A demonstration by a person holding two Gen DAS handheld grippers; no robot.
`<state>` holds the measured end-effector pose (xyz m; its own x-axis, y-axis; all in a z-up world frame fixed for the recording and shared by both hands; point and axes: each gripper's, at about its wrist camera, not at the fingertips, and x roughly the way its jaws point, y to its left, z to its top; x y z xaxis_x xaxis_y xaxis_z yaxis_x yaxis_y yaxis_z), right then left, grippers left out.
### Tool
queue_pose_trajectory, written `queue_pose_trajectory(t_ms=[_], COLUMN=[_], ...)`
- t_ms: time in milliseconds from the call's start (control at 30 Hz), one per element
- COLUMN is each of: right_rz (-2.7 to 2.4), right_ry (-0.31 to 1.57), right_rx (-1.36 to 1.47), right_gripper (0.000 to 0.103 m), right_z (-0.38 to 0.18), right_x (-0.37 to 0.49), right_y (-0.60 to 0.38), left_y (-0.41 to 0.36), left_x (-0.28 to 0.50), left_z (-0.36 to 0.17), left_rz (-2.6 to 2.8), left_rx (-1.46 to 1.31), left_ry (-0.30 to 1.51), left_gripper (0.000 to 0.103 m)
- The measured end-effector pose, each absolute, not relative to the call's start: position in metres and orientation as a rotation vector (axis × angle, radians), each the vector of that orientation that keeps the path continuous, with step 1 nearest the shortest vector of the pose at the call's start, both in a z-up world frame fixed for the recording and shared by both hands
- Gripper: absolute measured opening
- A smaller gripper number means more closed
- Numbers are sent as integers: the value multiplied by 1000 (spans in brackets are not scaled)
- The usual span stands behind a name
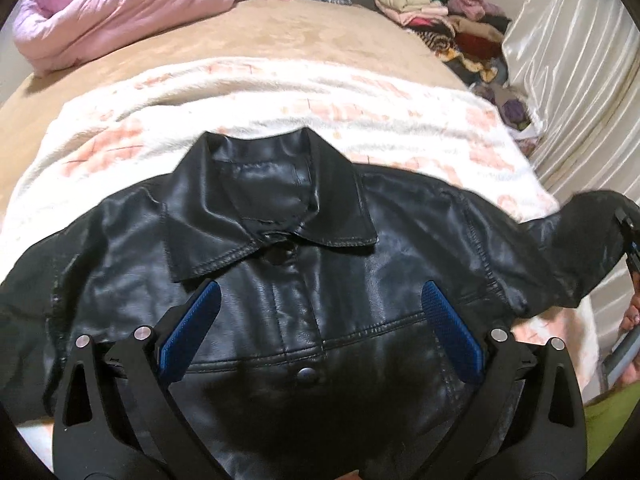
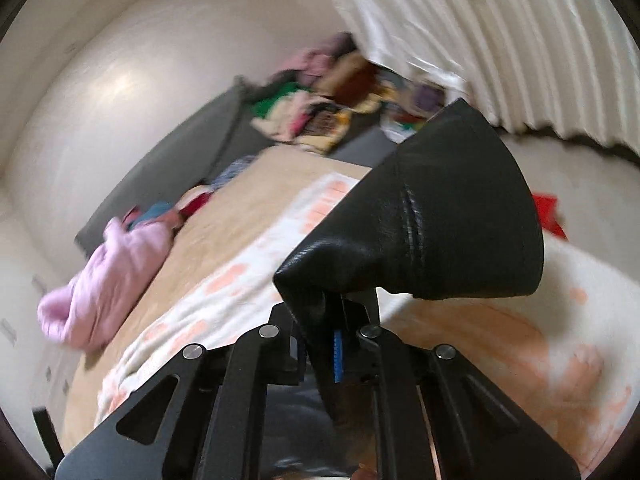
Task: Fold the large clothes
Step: 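Grasp the sleeve cuff with the right tool and lift it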
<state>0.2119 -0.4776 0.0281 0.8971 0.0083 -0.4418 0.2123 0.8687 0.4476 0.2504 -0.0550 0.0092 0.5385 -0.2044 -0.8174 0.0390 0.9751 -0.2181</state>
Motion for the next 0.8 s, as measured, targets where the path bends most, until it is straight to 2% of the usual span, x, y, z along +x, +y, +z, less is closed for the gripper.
queue_pose_trajectory(t_ms=[333, 800], right_rz=[116, 394], right_ry=[398, 363], right_rx=[323, 195], right_gripper=[8, 8], right_z=[88, 106], right_x=[224, 211], right_y=[-384, -263], left_y=[-7, 55], left_x=[233, 205], left_z=[41, 58], left_rz=[-144, -185], left_rx=[-284, -439], left_ry=[949, 932], left_gripper=[94, 94])
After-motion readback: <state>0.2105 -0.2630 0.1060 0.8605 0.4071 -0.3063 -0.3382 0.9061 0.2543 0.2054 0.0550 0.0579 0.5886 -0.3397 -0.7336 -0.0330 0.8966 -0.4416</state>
